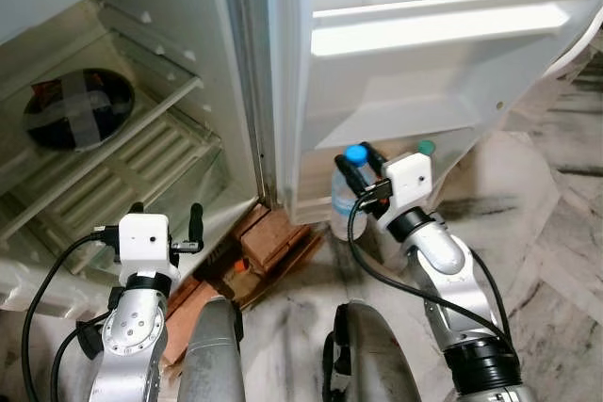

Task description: Restocking fridge

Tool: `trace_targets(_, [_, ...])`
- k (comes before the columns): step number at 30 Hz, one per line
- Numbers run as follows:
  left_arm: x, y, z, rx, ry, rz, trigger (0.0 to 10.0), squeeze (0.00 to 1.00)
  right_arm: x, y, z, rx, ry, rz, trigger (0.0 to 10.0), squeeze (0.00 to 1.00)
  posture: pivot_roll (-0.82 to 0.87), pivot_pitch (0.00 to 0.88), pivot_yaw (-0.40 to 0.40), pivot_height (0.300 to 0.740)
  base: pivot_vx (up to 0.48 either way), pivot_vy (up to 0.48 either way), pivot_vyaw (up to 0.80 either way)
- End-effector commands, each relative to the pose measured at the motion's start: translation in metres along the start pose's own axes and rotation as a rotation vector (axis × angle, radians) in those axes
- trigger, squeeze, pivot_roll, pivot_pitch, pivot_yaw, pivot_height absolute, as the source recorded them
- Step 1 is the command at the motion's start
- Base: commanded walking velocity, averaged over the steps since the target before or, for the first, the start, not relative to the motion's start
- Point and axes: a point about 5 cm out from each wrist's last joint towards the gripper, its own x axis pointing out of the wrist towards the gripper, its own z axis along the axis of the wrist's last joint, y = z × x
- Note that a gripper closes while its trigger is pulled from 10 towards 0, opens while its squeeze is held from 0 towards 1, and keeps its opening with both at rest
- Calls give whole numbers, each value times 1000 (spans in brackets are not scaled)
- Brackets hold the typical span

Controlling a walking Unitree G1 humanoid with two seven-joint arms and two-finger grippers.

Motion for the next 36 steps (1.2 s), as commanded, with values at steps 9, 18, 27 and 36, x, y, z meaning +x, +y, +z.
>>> trace_targets(9, [-4, 2, -5, 9, 28, 6, 10000, 0, -2, 2, 2, -13, -14, 7, 10000, 0, 137, 234, -30, 570, 0, 0, 0])
trace_targets(18, [-4, 1, -5, 3, 26, 3, 10000, 0, -2, 0, 2, -17, -14, -3, 10000, 0, 138, 238, -27, 570, 0, 0, 0])
trace_targets(27, [-3, 0, -3, -1, 19, -5, 10000, 0, -1, 3, 3, -26, -29, 11, 10000, 0, 136, 240, -26, 570, 0, 0, 0])
trace_targets(36, [-2, -1, -3, -7, 18, -10, 10000, 0, 6, 6, 13, -74, -76, 34, 10000, 0, 137, 241, -26, 570, 27, 0, 0])
